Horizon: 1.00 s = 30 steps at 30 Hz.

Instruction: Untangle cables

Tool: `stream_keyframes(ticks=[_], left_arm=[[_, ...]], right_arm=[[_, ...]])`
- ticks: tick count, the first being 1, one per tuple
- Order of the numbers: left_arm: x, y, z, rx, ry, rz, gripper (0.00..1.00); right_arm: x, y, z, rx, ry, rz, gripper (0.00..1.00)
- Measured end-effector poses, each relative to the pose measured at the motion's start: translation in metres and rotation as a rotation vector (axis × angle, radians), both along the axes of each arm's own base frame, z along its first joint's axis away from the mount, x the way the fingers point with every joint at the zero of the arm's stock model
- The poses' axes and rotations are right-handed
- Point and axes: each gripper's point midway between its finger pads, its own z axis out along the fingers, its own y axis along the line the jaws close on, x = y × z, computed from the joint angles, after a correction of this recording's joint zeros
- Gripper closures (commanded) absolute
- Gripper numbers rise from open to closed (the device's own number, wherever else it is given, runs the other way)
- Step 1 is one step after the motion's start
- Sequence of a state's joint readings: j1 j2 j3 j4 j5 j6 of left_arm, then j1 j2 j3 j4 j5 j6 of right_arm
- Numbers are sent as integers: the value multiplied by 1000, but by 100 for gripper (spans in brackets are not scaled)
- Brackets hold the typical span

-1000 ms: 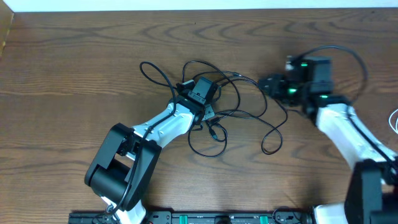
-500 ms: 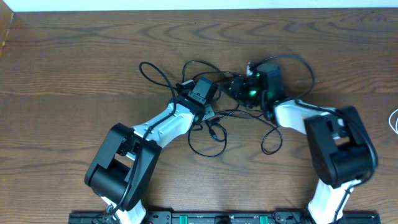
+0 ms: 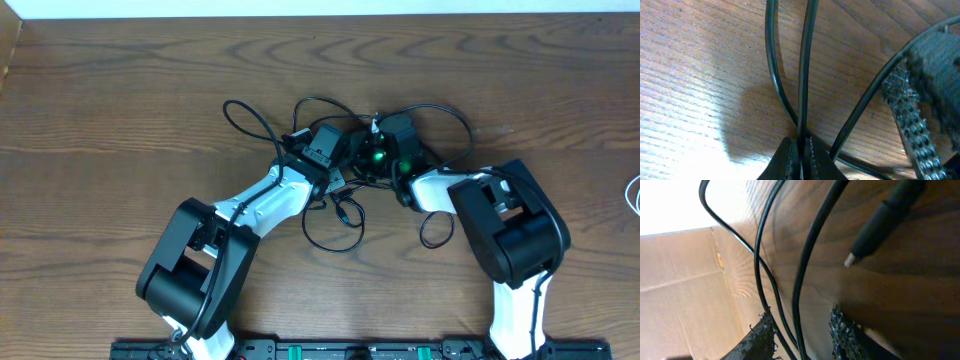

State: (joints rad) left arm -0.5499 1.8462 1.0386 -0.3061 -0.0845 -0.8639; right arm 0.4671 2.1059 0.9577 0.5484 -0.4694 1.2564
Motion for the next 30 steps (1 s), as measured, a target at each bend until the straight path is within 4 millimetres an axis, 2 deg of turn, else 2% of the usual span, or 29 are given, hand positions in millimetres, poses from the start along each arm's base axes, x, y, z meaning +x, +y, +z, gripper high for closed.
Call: stream_keyframes(ticks=[10, 12, 15, 17, 23, 27, 30], left_arm=[[0, 0, 0, 0, 0, 0, 92], [0, 0, 0, 0, 0, 0, 92], [0, 0, 0, 0, 0, 0, 92], [0, 0, 0, -1, 1, 3, 92], [0, 0, 0, -15, 3, 36, 92], [0, 0, 0, -21, 5, 52, 92], [0, 0, 0, -22, 5, 55, 92]], right_arm=[[11, -3, -5, -66, -54, -63, 77], [14, -5, -6, -86, -77, -65, 77], [16, -7, -5, -108, -106, -65, 66], [18, -6, -3, -112, -125, -61, 63], [22, -6, -1, -108, -130, -89, 62], [27, 4, -4, -71, -151, -108, 71], [29, 16, -11, -37, -172, -96, 95]])
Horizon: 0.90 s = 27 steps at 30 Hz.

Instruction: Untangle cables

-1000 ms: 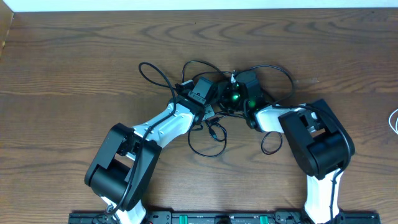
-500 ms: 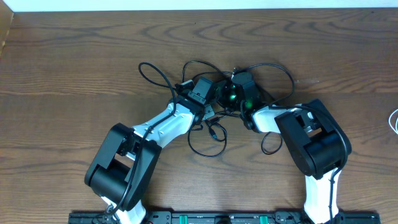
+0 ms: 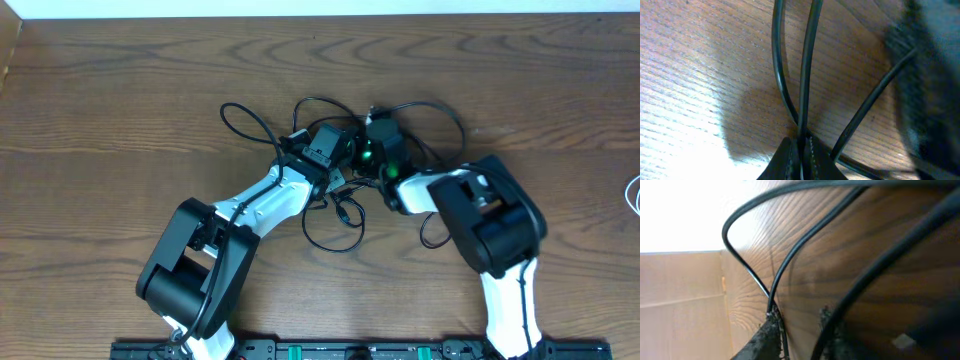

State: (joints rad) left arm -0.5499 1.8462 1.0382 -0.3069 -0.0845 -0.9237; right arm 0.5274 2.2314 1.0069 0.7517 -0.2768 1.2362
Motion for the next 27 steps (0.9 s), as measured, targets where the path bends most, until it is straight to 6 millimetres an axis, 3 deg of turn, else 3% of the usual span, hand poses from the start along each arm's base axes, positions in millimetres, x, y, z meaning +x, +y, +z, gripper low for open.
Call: stream_keyframes(ticks=[1, 7, 11, 16, 17, 20, 21, 25, 27], left_arm=[[0, 0, 0, 0, 0, 0, 92], [-5, 3, -2, 16, 21, 1, 92], [-7, 9, -3, 33, 29, 33, 92], [-15, 26, -6, 72, 54, 170, 92], [-16, 34, -6, 81, 60, 237, 92], [-15, 40, -5, 76, 57, 294, 92], [-15, 41, -5, 75, 59, 303, 92], [-15, 42, -5, 70, 56, 326, 92], [-15, 45, -5, 80, 55, 333, 92]], right_arm=[[0, 3, -1, 10, 1, 5, 99], [-2, 5, 0, 13, -8, 54, 99], [-5, -5, -1, -20, -7, 131, 99], [-16, -63, 1, -174, 103, 157, 99], [-26, -92, 5, -265, 127, 160, 99], [-55, -122, 12, -396, 214, 178, 99], [-64, -135, 26, -439, 216, 177, 99], [-67, -173, 82, -550, 129, 86, 99], [-69, -197, 101, -611, 107, 21, 99]])
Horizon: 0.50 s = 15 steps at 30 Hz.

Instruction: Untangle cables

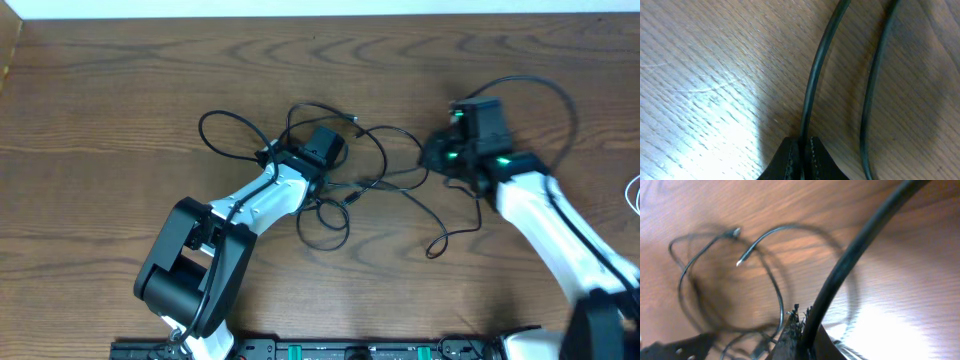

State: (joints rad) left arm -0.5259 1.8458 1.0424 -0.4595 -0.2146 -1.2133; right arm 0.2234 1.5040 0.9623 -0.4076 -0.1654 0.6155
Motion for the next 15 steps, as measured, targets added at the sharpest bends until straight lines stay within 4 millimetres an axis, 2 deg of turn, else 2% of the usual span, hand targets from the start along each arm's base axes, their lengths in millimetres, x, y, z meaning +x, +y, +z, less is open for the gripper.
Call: stream_keyframes(ticks=[4, 8, 11, 15], left_arm=[[0, 3, 0, 6, 1, 9, 92], [0, 4, 0, 10, 0, 13, 92], [0, 4, 0, 11, -2, 17, 92], [1, 5, 0, 14, -4, 22, 92]], right_arm=[[-10, -47, 23, -120, -33, -116, 99], [-27, -80, 25, -222, 6, -196, 99], [-36, -92, 21, -266, 44, -220, 99], [-43, -94, 15, -295, 78, -199, 99]])
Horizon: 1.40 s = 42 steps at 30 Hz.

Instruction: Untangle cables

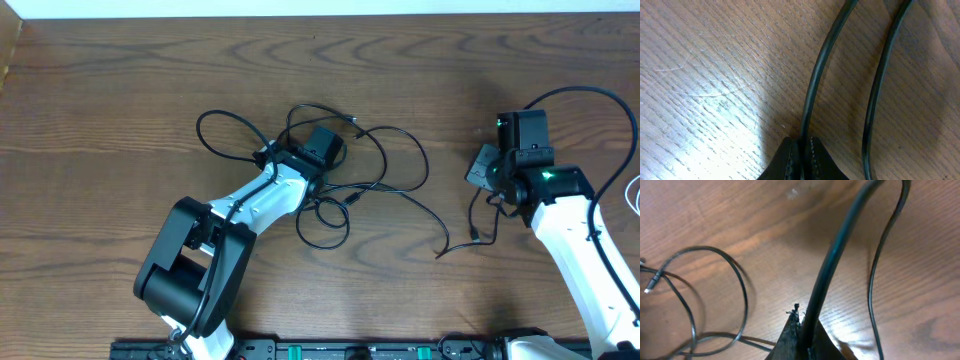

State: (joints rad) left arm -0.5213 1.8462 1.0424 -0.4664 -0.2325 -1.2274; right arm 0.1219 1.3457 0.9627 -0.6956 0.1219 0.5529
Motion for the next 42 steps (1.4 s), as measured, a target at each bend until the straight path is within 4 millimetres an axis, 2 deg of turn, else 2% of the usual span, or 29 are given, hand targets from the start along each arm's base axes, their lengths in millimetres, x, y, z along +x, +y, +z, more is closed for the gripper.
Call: stream_keyframes(ticks=[3, 6, 10, 13, 18, 24, 30, 33, 36, 40, 42], left_arm=[[2, 5, 1, 13, -7, 14, 92], [6, 19, 1, 20, -12, 68, 92], [4, 57, -1, 34, 21, 222, 92], [1, 78, -2, 48, 43, 300, 92], [-6, 87, -2, 68, 65, 334, 92], [-7, 87, -2, 70, 65, 337, 88], [-7, 88, -3, 72, 66, 337, 86], [-8, 88, -3, 72, 67, 337, 84], [-8, 88, -3, 73, 67, 337, 83], [-8, 88, -3, 76, 67, 337, 84], [-8, 88, -3, 75, 67, 337, 83]], right_arm=[[-4, -2, -8, -28, 38, 21, 99], [-9, -7, -15, -59, 78, 27, 96], [-9, -6, -21, -63, 100, 43, 94], [-6, 2, -25, -33, 104, 83, 93], [1, 31, -43, 45, 128, 245, 89], [-14, 75, -76, 201, 239, 480, 82], [-30, 106, -96, 305, 310, 626, 78], [-37, 118, -102, 322, 335, 676, 69], [-42, 128, -108, 327, 353, 716, 57], [-47, 140, -111, 308, 351, 783, 34], [-48, 143, -110, 293, 343, 817, 12]])
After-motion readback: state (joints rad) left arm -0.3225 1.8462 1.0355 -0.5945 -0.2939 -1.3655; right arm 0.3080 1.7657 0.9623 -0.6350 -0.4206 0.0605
